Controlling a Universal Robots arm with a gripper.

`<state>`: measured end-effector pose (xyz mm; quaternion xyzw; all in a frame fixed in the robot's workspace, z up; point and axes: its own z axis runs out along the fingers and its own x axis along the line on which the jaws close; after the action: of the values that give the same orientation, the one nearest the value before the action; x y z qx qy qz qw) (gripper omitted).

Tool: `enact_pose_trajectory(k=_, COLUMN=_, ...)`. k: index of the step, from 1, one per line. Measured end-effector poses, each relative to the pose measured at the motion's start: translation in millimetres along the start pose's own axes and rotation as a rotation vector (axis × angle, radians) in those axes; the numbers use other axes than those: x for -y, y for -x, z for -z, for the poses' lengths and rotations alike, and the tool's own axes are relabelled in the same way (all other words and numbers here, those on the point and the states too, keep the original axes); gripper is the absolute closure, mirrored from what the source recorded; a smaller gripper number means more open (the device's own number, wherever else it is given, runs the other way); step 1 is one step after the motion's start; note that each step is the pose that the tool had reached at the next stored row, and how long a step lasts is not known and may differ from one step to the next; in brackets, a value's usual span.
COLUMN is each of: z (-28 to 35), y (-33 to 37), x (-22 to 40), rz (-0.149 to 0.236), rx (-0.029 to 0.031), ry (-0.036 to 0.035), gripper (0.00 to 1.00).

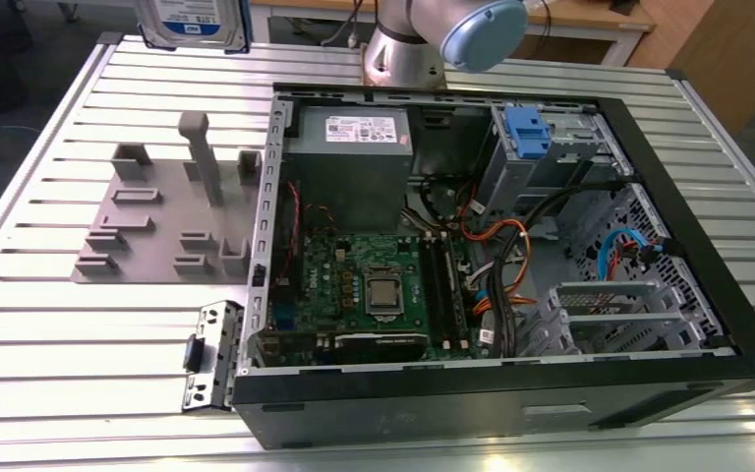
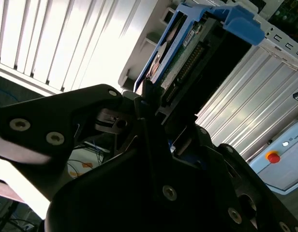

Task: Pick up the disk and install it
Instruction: 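Pick up the disk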

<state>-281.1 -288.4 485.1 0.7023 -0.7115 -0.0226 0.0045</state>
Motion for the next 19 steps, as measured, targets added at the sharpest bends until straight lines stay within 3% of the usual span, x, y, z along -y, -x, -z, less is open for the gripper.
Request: enact_pose_trajectory(k=19, z=1.5, y=0.5, x=40.1, rz=0.000, rx=-0.0001, ry=0.0002, gripper=0.64)
